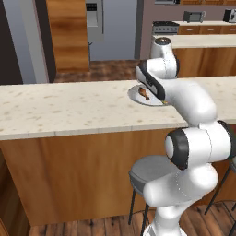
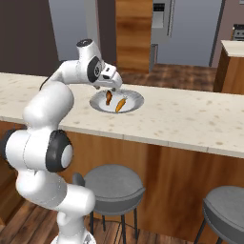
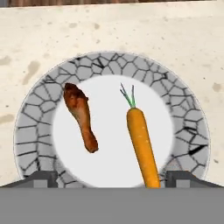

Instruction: Take the cheese, chicken drumstick, and carrot from the fridge and place them on the plate on the dining counter to create an appetizer plate.

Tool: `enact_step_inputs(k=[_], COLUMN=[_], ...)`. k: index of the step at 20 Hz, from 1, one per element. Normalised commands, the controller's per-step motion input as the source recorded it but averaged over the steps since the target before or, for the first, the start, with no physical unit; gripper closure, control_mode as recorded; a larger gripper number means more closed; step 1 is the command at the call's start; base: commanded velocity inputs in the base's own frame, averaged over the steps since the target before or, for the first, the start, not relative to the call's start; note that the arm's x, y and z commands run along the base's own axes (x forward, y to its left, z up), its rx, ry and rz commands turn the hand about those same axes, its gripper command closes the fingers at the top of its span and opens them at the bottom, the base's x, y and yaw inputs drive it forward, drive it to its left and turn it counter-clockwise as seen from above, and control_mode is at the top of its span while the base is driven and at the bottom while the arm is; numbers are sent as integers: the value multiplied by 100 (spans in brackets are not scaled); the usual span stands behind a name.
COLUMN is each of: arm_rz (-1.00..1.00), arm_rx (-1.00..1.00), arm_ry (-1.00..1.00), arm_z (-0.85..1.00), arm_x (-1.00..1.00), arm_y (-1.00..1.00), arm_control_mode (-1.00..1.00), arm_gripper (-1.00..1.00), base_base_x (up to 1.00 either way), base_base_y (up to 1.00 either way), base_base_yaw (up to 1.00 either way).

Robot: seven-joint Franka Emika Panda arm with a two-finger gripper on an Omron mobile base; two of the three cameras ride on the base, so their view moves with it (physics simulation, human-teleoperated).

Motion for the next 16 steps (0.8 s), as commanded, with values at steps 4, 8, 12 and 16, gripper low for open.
enact_step_inputs(k=[4,8,12,16], arm_rz=[-3,-5,-1,0], arm_rx=[-2,-2,-3,0], arm_ry=[-11,-11,-3,-7], arm_z=[75,32,2,11], arm_x=[-97,-100,-100,-100], arm_y=[0,0,0,0], arm_control_mode=[-100,-100,-100,-100], arm_gripper=[-100,-100,-100,-100], base_base_x=[0,0,0,0], base_base_y=[0,0,0,0], base_base_yaw=[0,0,0,0])
